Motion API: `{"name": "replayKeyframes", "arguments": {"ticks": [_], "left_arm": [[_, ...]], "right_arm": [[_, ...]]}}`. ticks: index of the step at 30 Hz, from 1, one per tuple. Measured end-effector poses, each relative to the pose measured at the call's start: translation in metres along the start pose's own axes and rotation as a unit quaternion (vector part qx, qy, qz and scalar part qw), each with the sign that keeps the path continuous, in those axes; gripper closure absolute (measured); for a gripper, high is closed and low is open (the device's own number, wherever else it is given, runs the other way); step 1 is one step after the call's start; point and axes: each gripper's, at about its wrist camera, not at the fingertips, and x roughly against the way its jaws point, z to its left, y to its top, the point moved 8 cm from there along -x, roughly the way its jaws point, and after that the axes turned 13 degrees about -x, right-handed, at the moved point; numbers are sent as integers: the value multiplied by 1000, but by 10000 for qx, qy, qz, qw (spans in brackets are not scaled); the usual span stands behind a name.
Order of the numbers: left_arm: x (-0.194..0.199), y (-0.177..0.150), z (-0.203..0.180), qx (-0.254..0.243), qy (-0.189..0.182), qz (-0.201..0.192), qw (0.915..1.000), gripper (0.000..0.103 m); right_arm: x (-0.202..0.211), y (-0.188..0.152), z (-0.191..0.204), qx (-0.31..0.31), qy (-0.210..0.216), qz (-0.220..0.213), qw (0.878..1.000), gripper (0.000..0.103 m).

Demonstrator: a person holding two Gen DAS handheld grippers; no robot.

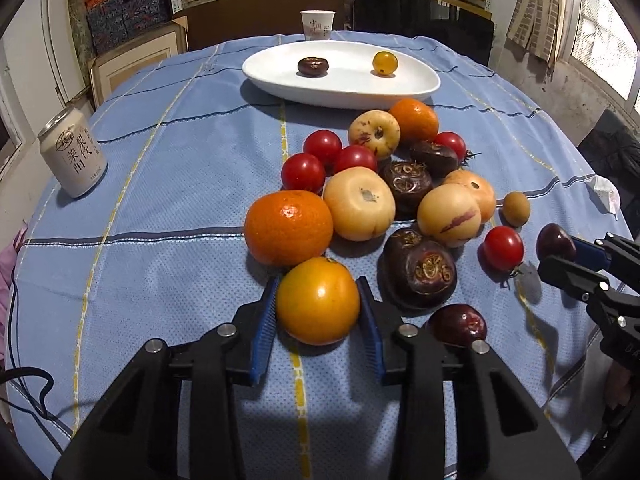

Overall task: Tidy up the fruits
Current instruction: 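Carry both fruits over the white plate and release them onto it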

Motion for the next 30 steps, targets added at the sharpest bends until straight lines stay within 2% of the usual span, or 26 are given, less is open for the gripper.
{"name": "replayKeyframes", "arguments": {"ticks": [9, 19, 24, 30], "left_arm": [[39, -8, 9, 267, -208, -351, 9988, 66], [77, -7, 7, 238, -280, -670, 9971, 66], [92, 11, 6, 124, -267, -871, 9958, 66], [107, 49, 11, -11, -299, -1137, 9931, 66]], "right_arm": [[5, 1, 0, -21, 68, -123, 9999, 72], [13, 2, -1, -76, -22, -267, 9996, 72], [30, 14, 8, 9, 26, -411, 9992, 72], [59, 60, 18, 289, -48, -823, 9962, 72]]}}
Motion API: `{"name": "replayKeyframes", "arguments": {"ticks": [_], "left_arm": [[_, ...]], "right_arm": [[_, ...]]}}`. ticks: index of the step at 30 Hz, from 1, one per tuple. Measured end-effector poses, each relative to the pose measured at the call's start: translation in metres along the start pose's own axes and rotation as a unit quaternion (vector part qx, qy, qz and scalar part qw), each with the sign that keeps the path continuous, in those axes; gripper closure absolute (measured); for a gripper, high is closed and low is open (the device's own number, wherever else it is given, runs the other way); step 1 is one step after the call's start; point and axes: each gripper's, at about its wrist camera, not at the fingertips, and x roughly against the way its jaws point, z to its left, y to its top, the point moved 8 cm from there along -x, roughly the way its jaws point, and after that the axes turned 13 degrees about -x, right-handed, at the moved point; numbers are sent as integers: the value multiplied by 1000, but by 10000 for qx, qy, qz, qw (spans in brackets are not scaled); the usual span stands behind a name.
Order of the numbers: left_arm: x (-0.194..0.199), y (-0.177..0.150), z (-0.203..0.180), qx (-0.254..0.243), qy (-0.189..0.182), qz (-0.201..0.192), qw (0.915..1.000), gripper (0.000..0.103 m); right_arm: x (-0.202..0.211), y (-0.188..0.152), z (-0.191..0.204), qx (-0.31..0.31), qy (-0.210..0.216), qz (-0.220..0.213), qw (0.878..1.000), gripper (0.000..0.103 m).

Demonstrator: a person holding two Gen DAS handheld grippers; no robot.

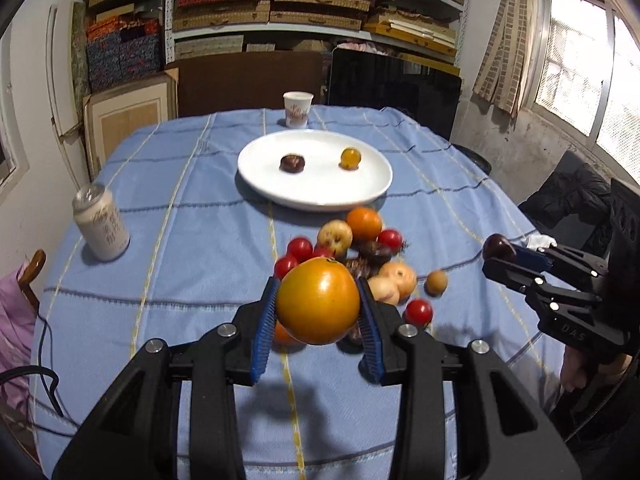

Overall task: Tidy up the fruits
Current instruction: 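Carry both fruits over the white plate and release them onto it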

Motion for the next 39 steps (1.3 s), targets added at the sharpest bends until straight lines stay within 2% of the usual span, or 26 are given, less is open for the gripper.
{"name": "replayKeyframes", "arguments": {"ticks": [7, 13, 18, 24, 32, 33, 34, 35, 36, 38, 39], "left_arm": [[-28, 68, 18, -77, 114, -136, 9998, 66], [-82, 109, 36, 83, 117, -33, 9999, 66], [-141, 122, 53, 333, 48, 236, 9992, 66], [-206, 115, 62, 380, 48, 675, 9970, 66], [-251, 99, 69, 346, 157, 1070, 9935, 66], [-253, 97, 70, 348, 173, 1088, 9933, 66], [-253, 96, 71, 352, 169, 1114, 9930, 66], [-252, 95, 72, 372, 155, 1135, 9927, 64], [-250, 95, 73, 390, 150, 1126, 9928, 62], [-239, 98, 77, 408, 294, 982, 9939, 47], [-233, 101, 77, 414, 333, 908, 9945, 46]], "right_arm": [[-13, 78, -12, 139, -191, -346, 9991, 72], [-58, 124, -28, 198, -385, -374, 9984, 72], [-101, 132, -41, 142, -493, -125, 9986, 72], [-137, 130, -51, 156, -579, 25, 9982, 72], [-199, 129, -53, 97, -506, 478, 9975, 71], [-201, 129, -52, 130, -503, 475, 9975, 67], [-202, 129, -52, 155, -520, 421, 9976, 52], [-199, 130, -52, 147, -570, 314, 9978, 46], [-197, 130, -52, 139, -574, 248, 9979, 44], [-193, 129, -52, 115, -526, 259, 9982, 45], [-189, 129, -53, 113, -541, 248, 9982, 45]]}}
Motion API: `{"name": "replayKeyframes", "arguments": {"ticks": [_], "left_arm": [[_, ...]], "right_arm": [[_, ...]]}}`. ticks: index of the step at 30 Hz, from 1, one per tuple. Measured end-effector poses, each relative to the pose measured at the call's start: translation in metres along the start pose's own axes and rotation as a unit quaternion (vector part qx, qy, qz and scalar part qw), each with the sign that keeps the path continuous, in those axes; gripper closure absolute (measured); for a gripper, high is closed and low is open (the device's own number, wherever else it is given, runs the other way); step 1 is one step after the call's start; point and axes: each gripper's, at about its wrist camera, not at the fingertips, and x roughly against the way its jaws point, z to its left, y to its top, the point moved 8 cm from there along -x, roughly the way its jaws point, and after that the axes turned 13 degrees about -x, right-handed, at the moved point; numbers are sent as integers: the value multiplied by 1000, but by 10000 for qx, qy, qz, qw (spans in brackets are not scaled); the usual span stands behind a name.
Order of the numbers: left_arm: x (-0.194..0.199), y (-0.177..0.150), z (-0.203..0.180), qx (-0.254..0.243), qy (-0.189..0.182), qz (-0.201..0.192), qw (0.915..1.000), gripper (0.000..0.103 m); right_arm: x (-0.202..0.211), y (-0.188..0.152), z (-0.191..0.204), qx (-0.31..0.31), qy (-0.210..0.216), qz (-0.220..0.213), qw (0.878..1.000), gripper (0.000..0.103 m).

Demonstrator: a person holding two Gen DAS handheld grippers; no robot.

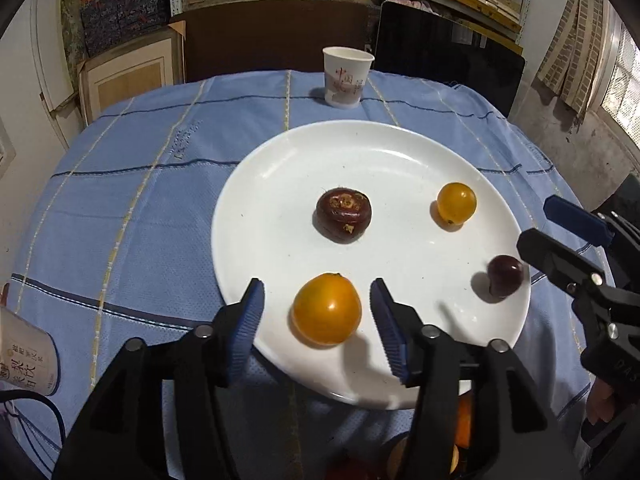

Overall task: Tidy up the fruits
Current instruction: 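Carry both fruits over the white plate and release them onto it, then grasp a brown round fruit with the right tool while the left tool grasps a dark plum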

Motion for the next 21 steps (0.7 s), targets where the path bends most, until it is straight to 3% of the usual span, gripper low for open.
{"name": "replayKeyframes", "arguments": {"ticks": [3, 7, 12, 17, 21], "left_arm": [[24, 2, -2, 30, 45, -191, 9998, 37], [73, -7, -4, 103, -21, -582, 9983, 13], [142, -43, -4, -29, -113, -974, 9952, 6], [170, -107, -8, -1, -218, -777, 9967, 6], [175, -154, -17, -87, -124, -612, 9980, 6]], "right_arm": [[16, -2, -4, -56, 7, -70, 10000, 45], [58, -11, -5, -158, 172, -186, 9996, 45], [111, -40, -3, -193, 289, -240, 9991, 44], [140, -96, -1, -404, 412, -46, 9983, 44], [135, -149, 3, -340, 158, 268, 9989, 44]]}}
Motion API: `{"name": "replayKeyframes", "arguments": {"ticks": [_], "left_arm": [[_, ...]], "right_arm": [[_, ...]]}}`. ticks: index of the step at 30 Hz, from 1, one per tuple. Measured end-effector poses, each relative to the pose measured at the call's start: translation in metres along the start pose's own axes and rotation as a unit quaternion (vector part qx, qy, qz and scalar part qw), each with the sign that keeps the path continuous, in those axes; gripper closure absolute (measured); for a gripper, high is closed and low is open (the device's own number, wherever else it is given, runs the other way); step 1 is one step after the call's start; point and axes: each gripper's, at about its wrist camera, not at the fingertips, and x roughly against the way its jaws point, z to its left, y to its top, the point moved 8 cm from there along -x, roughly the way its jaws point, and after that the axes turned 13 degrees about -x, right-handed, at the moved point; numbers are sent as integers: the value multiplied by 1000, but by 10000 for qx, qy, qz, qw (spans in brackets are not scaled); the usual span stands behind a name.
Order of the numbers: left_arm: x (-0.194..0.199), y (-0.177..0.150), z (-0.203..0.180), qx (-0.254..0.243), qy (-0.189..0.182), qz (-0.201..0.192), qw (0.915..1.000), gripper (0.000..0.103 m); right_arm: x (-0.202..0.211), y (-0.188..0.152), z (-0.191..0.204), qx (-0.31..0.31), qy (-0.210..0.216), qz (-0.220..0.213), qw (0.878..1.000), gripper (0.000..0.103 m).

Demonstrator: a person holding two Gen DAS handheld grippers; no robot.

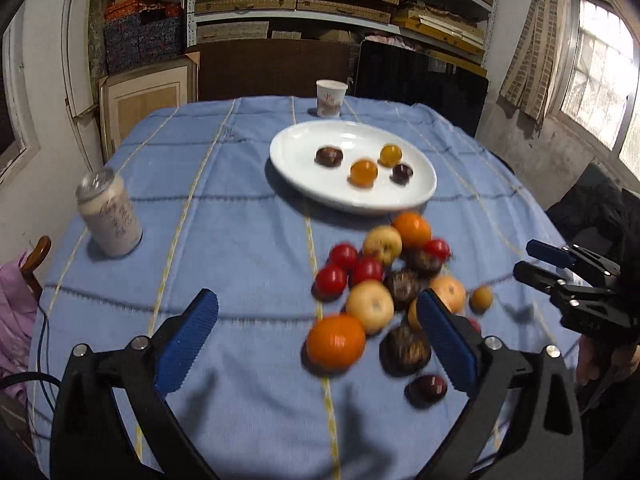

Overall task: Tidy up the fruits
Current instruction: 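Grasp a brown round fruit with the right tool while the left tool grasps a dark plum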

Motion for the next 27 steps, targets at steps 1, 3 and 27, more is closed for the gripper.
{"name": "replayKeyframes", "arguments": {"ticks": [1, 3, 27], "left_arm": [[1, -11, -2, 61, -4, 37, 10000, 6], [1, -30, -7, 240, -118, 126, 9996, 6], [-19, -54, -89, -607, -368, 518, 9961, 6]], "right_arm": [[-4, -8, -1, 14, -81, 61, 9999, 44], [-13, -22, -4, -48, -178, 203, 9996, 44], [12, -58, 7, 110, -281, 243, 9992, 75]]}}
